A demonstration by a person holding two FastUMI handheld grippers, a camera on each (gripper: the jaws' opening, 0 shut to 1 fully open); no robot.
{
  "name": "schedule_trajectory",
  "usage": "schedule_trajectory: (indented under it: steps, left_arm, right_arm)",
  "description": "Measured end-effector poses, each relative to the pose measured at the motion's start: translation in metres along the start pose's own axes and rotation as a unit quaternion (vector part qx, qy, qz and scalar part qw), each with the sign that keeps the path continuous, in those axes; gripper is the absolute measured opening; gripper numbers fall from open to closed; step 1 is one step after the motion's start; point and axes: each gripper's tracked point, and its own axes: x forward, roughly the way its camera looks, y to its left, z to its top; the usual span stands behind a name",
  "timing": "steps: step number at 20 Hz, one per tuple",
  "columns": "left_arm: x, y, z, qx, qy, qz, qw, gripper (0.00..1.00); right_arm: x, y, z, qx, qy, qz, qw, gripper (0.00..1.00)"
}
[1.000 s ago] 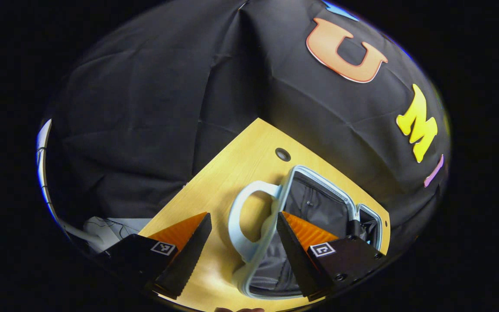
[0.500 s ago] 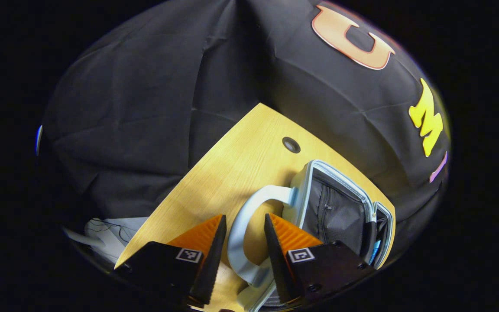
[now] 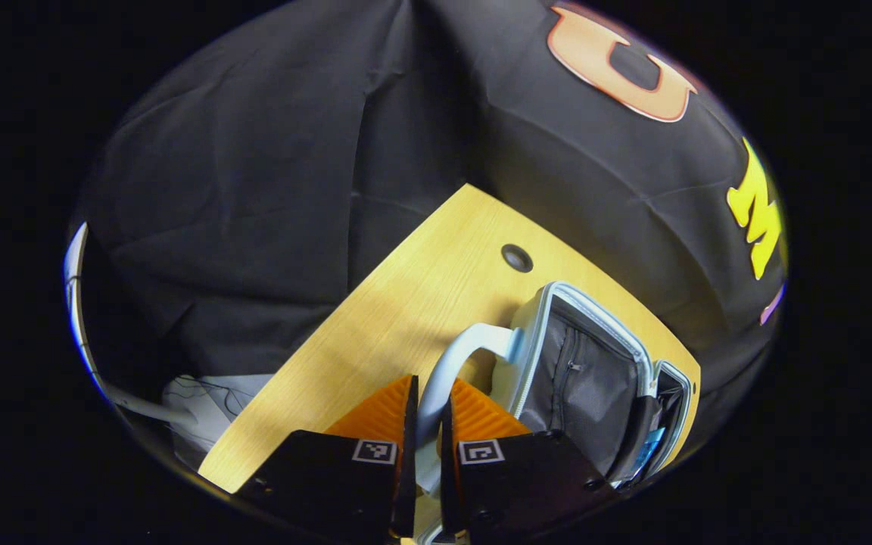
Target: First open the suitcase, pack the skin care products into it, and then close the suitcase.
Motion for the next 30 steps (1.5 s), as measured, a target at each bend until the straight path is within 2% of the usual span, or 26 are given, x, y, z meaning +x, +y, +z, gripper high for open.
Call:
schedule_trajectory:
  steps: [5,6,7,10,13,15,17,21,30]
  left_arm:
    - [-0.070,-0.048,0.046,0.007,-0.057,-0.021,0.998,0.14]
    - [-0.087,-0.065,0.051,0.013,-0.068,-0.027,0.997,0.14]
    - [-0.109,-0.088,0.059,0.026,-0.086,-0.034,0.995,0.14]
    - [-0.170,-0.178,0.068,0.079,-0.133,-0.074,0.985,0.13]
    - [-0.199,-0.260,0.051,0.111,-0.143,-0.112,0.977,0.13]
    - [-0.214,-0.308,0.032,0.112,-0.149,-0.138,0.973,0.13]
    - [-0.218,-0.359,0.003,0.108,-0.146,-0.158,0.971,0.13]
    - [-0.209,-0.420,-0.045,0.145,-0.142,-0.167,0.965,0.13]
    - [-0.157,-0.493,-0.146,0.197,-0.084,-0.193,0.958,0.13]
  right_arm:
    - [-0.016,0.013,0.010,-0.025,-0.036,0.031,0.999,0.77]
    - [-0.019,0.014,0.010,-0.027,-0.042,0.036,0.998,0.72]
    - [-0.024,0.014,0.012,-0.031,-0.053,0.046,0.997,0.77]
    - [-0.038,0.002,0.004,-0.016,-0.062,0.066,0.996,0.77]
    - [-0.051,-0.022,-0.002,-0.002,-0.070,0.065,0.995,0.78]
    - [-0.061,-0.037,-0.005,-0.007,-0.075,0.061,0.995,0.77]
    - [-0.070,-0.053,-0.009,-0.011,-0.080,0.057,0.995,0.77]
    - [-0.078,-0.076,-0.016,-0.002,-0.080,0.046,0.996,0.77]
    - [-0.089,-0.105,-0.027,-0.016,-0.057,0.021,0.998,0.77]
